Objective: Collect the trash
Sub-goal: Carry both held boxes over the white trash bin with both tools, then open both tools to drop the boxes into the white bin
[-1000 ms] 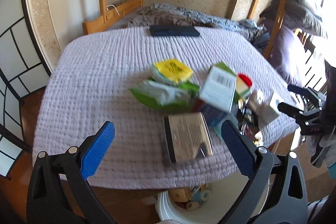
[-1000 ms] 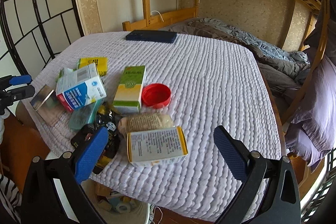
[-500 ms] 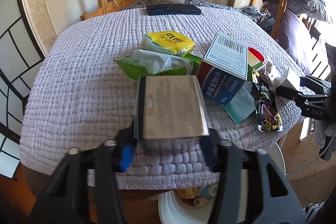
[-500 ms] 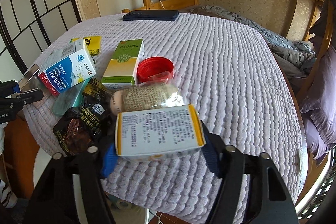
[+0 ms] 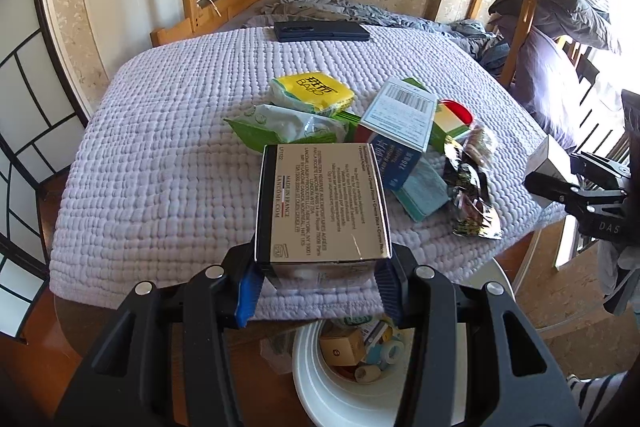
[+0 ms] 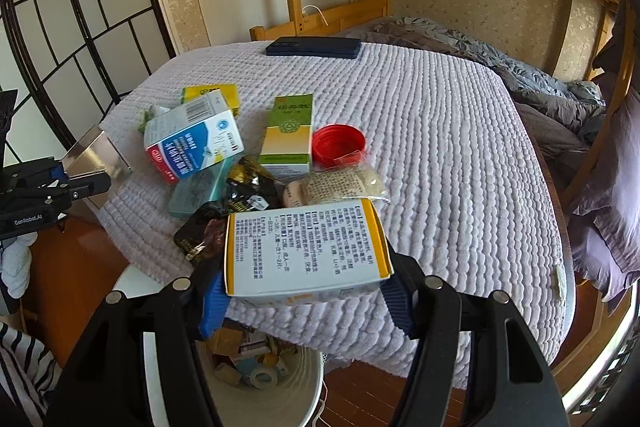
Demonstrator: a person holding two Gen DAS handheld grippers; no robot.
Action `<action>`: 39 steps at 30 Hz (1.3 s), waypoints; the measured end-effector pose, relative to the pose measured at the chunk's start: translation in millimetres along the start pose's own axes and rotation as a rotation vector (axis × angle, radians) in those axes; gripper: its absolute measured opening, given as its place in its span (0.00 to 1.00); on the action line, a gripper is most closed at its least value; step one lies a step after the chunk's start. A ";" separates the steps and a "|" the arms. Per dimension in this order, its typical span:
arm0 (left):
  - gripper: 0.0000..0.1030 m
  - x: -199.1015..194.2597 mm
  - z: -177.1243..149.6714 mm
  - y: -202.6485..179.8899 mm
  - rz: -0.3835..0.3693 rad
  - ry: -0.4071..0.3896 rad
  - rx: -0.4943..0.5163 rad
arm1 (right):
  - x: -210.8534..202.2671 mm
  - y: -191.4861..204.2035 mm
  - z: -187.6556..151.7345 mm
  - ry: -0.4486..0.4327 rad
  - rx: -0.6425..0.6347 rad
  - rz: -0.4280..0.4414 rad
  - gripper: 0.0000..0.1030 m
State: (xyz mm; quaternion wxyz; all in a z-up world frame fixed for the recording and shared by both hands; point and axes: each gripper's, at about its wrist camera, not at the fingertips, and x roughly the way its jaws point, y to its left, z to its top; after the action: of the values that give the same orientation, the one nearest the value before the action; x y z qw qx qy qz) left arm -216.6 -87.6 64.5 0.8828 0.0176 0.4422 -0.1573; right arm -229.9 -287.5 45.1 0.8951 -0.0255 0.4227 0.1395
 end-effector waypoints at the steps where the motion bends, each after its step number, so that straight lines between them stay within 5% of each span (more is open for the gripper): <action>1: 0.48 -1.7 -0.8 -1.2 -0.004 0.003 0.001 | -2.3 4.5 -1.2 0.005 -0.005 0.006 0.61; 15: 0.48 -14.2 -24.6 -33.4 -0.047 0.081 0.088 | -12.0 45.4 -28.7 0.099 -0.037 0.082 0.61; 39: 0.48 8.2 -74.8 -62.0 -0.098 0.249 0.154 | 3.9 61.9 -74.4 0.208 -0.014 0.085 0.61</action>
State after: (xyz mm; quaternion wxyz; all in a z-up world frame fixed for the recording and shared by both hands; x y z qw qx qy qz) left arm -288.2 -135.9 19.3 0.8086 0.0829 0.5351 -0.2301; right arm -300.2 -239.4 -1.1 0.8394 -0.0281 0.5131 0.1767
